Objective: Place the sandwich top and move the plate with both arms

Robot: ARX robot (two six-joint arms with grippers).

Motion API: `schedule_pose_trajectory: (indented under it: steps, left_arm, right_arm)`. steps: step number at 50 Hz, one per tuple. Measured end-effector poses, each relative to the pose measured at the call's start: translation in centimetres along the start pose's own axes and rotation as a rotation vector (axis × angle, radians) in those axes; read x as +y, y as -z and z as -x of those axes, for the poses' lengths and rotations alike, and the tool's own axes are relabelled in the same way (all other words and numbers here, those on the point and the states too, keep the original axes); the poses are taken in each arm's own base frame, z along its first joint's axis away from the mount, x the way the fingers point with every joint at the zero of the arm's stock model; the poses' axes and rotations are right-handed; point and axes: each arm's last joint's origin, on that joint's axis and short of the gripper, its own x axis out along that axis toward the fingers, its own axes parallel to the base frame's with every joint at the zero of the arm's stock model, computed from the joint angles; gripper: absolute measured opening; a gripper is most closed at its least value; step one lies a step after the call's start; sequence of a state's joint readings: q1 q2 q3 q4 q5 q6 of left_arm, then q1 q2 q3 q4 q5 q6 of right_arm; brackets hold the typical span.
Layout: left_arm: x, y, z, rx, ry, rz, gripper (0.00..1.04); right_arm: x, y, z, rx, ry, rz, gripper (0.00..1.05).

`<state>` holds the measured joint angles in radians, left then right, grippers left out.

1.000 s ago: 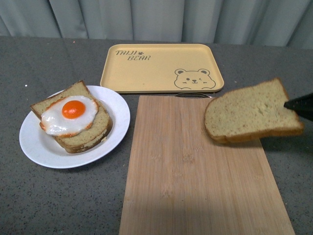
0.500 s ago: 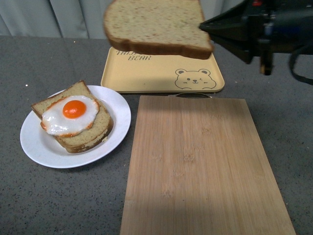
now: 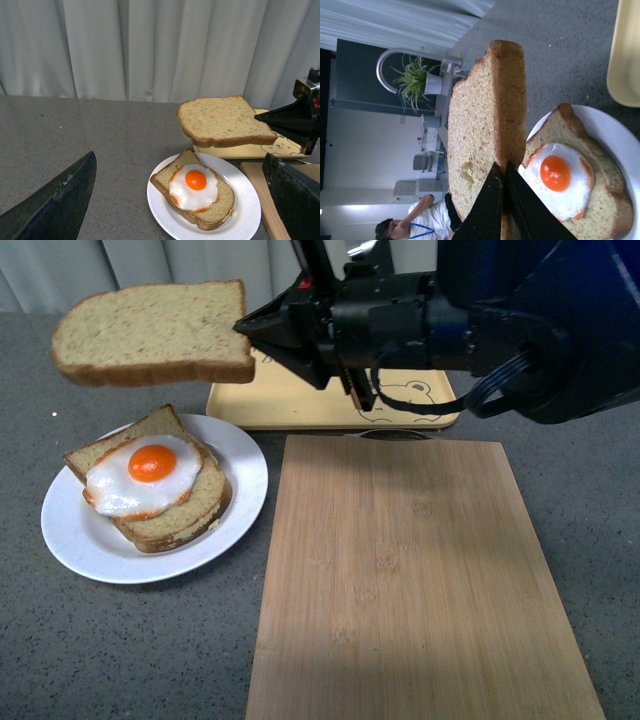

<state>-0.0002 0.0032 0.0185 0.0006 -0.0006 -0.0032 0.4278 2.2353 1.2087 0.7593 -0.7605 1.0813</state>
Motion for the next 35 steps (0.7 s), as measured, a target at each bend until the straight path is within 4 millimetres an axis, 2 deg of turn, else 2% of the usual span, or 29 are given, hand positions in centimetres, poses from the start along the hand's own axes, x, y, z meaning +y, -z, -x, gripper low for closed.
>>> schedule_pose_trajectory:
  steps: [12, 27, 35]
  left_arm:
    - [0.0, 0.0, 0.0, 0.0, 0.0, 0.0, 0.98]
    - [0.0, 0.0, 0.0, 0.0, 0.0, 0.0, 0.98]
    - [0.0, 0.0, 0.0, 0.0, 0.0, 0.0, 0.98]
  right_arm:
    - [-0.9, 1.8, -2.9, 0.072, 0.016, -0.042, 0.01]
    - [-2.1, 2.8, -4.5, 0.118, 0.064, -0.086, 0.01]
    - [-2.6, 3.0, -4.5, 0.113, 0.108, -0.1, 0.01]
